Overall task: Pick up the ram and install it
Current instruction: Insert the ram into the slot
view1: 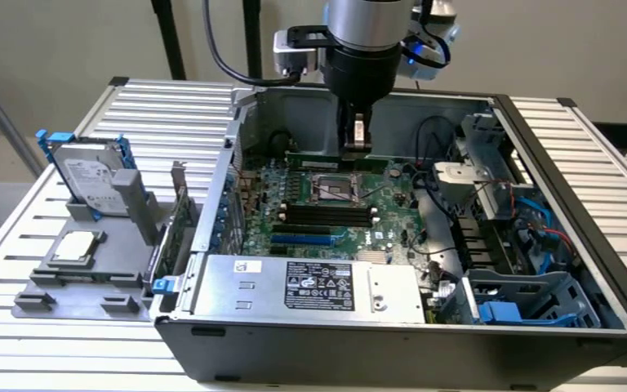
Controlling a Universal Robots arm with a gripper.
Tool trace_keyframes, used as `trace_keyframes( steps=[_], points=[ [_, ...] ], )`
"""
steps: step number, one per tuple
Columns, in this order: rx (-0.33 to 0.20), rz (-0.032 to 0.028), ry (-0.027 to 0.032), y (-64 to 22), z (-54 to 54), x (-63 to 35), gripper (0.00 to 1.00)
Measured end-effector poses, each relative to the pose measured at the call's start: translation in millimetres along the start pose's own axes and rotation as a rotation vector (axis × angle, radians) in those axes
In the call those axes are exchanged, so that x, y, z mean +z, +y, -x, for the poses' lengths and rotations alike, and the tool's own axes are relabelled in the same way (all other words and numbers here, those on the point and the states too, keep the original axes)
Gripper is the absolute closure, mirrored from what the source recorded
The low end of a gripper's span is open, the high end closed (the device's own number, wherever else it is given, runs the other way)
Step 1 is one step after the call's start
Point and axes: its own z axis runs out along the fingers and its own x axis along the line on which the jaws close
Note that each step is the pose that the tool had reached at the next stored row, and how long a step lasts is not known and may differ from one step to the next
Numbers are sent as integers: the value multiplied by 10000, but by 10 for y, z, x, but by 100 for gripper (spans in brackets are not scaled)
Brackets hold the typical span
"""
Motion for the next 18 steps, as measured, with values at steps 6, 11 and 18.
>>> trace_keyframes(
  steps=[6,11,18],
  points=[
    [0,0,-1,0,-32,107,86],
    [0,0,0,-9,-67,196,86],
    [-1,0,-1,-30,-95,322,86]
  ],
)
